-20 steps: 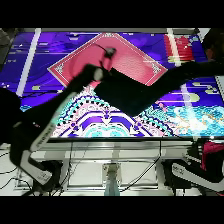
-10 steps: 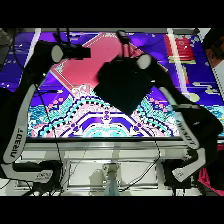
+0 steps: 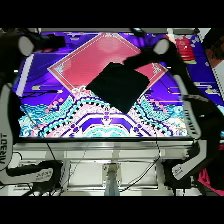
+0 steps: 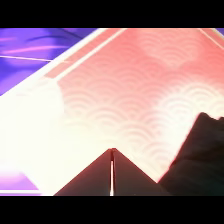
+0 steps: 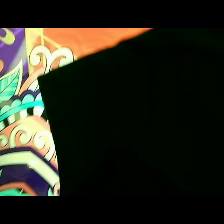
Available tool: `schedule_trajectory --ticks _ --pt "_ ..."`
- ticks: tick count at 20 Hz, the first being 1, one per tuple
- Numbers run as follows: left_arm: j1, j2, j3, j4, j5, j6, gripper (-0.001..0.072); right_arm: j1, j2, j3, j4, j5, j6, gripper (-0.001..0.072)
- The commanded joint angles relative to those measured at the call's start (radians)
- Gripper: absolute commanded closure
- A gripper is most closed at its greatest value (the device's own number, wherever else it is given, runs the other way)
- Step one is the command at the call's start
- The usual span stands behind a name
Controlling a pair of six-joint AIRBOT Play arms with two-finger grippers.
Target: Fold the clothes and pants, and hang the long-sleeved shirts on hangers.
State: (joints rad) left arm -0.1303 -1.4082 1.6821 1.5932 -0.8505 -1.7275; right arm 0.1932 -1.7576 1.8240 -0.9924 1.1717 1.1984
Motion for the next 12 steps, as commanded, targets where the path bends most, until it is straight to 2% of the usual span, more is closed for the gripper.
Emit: schedule_trajectory --ticks 1,3,5,6,7,8,10,12 --pt "0.095 0.064 0.0 0.005 -0.081 0.031 0.0685 -0.184 0.153 -0.313 0.168 0.07 -0.043 0.0679" --pt "0.137 0.092 0.0 0.004 -0.097 0.034 0.0684 -0.248 0.317 -0.663 0.262 -0.044 -0.042 0.0678" --pt "0.162 0.108 0.0 0.004 -0.097 0.033 0.0684 -0.258 0.466 -1.0 0.472 -0.223 -0.033 0.0677" --pt "0.169 0.111 0.0 0.004 -0.097 0.033 0.0685 -0.246 0.511 -1.136 0.617 -0.32 -0.014 0.0621" --pt "0.17 0.111 0.0 0.004 -0.097 0.033 0.0685 -0.227 0.528 -1.222 0.735 -0.391 -0.011 0.0281" --pt "0.17 0.111 0.0 0.004 -0.098 0.033 0.0685 -0.206 0.522 -1.272 0.83 -0.42 -0.003 0.0012" --pt "0.169 0.111 0.0 0.003 -0.098 0.033 0.0684 -0.16 0.488 -1.264 0.896 -0.422 -0.003 0.003" --pt "0.169 0.111 0.0 0.004 -0.1 0.033 0.0684 -0.115 0.438 -1.198 0.885 -0.436 -0.004 0.0018"
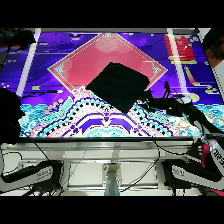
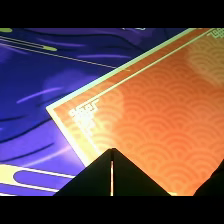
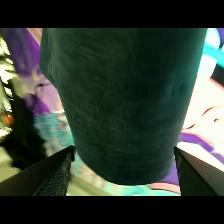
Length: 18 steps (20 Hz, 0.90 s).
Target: Fold the clothes and pants, and hang the long-sleeved shirts on hangers.
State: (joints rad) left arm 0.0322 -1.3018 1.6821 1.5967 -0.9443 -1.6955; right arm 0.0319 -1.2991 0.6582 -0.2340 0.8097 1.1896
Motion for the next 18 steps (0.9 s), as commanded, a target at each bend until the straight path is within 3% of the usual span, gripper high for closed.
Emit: schedule_trajectory --ticks 1,5,15,18 --pt "0.006 0.004 0.0 0.0 -0.012 0.001 0.0684 0.063 -0.048 0.0 0.126 -0.097 0.006 0.0013" --pt "0.006 0.004 0.0 0.0 -0.04 0.001 0.0684 0.082 -0.192 0.122 0.128 -0.12 0.115 0.0013" --pt "0.006 0.004 0.0 0.0 -0.045 0.001 0.0684 0.089 -0.307 0.292 0.045 -0.163 0.149 0.0065" --pt "0.006 0.004 0.0 0.0 -0.045 0.001 0.0684 0.071 -0.308 0.293 -0.019 -0.071 0.16 0.0025"
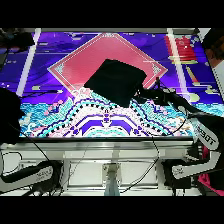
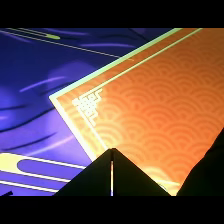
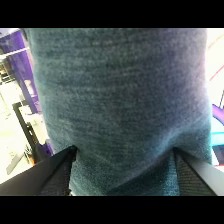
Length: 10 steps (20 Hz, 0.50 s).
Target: Fold the clothes and pants, and hang the long-sleeved shirts on hangers.
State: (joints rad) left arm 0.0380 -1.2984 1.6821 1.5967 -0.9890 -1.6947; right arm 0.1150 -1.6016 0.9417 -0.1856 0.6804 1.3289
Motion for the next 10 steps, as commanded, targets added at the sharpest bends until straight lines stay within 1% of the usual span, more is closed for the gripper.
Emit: schedule_trajectory --ticks 1,3,5,7,10 --pt "0.0 0.001 0.0 0.0 -0.001 0.0 0.0684 -0.029 -0.005 0.009 -0.108 0.077 0.021 0.0025" --pt "0.0 0.001 0.0 0.0 -0.002 0.0 0.0684 -0.084 -0.005 0.009 -0.159 0.115 0.023 0.0022" --pt "0.0 0.001 0.0 0.0 -0.003 0.0 0.0684 -0.155 -0.006 0.009 -0.162 0.196 0.022 0.0021" --pt "0.0 0.001 0.0 0.0 -0.004 0.0 0.0684 -0.208 -0.007 0.009 -0.169 0.248 0.006 0.0021" --pt "0.0 0.001 0.0 0.0 -0.006 0.0 0.0684 -0.22 -0.008 0.01 -0.163 0.253 -0.055 0.0021"
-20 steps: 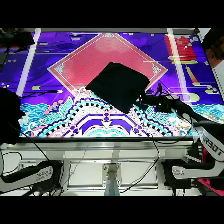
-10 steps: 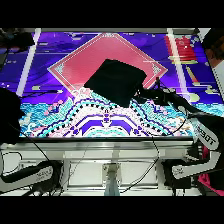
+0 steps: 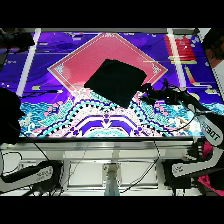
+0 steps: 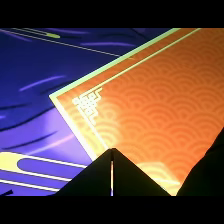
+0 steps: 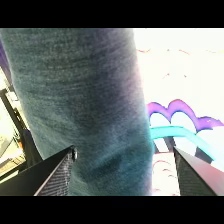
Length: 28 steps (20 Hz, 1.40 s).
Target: Fold the clothes and pants, and hang the long-sleeved shirts on hangers.
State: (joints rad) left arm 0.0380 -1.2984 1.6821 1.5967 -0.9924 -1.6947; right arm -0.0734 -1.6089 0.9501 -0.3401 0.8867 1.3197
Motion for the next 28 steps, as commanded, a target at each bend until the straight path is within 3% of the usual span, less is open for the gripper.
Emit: schedule_trajectory --ticks 1,7,18,19,22,23,24,28 --pt "0.0 0.001 0.0 0.0 -0.008 0.0 0.0684 -0.026 -0.004 0.002 -0.008 0.048 -0.055 0.0021" --pt "0.0 0.001 0.0 0.0 -0.027 0.0 0.0684 0.002 -0.15 0.129 -0.001 0.17 -0.082 0.0021" --pt "0.0 0.001 0.0 0.0 -0.026 0.0 0.0685 0.149 -0.271 0.315 -0.016 0.176 -0.084 0.0039" --pt "0.0 0.0 0.0 0.0 -0.026 0.0 0.0684 0.16 -0.276 0.323 -0.027 0.145 -0.082 0.0085" --pt "0.0 0.0 0.0 0.0 -0.026 0.0 0.0684 0.174 -0.283 0.328 -0.02 0.089 -0.06 0.0378" --pt "0.0 0.0 0.0 0.0 -0.026 0.0 0.0685 0.174 -0.283 0.328 -0.018 0.089 -0.057 0.0592" --pt "0.0 0.0 0.0 0.0 -0.026 0.0 0.0684 0.169 -0.283 0.328 -0.014 0.09 -0.053 0.0676" --pt "0.0 0.0 0.0 0.0 -0.026 0.0 0.0685 0.096 -0.258 0.328 -0.016 0.091 -0.055 0.0679"
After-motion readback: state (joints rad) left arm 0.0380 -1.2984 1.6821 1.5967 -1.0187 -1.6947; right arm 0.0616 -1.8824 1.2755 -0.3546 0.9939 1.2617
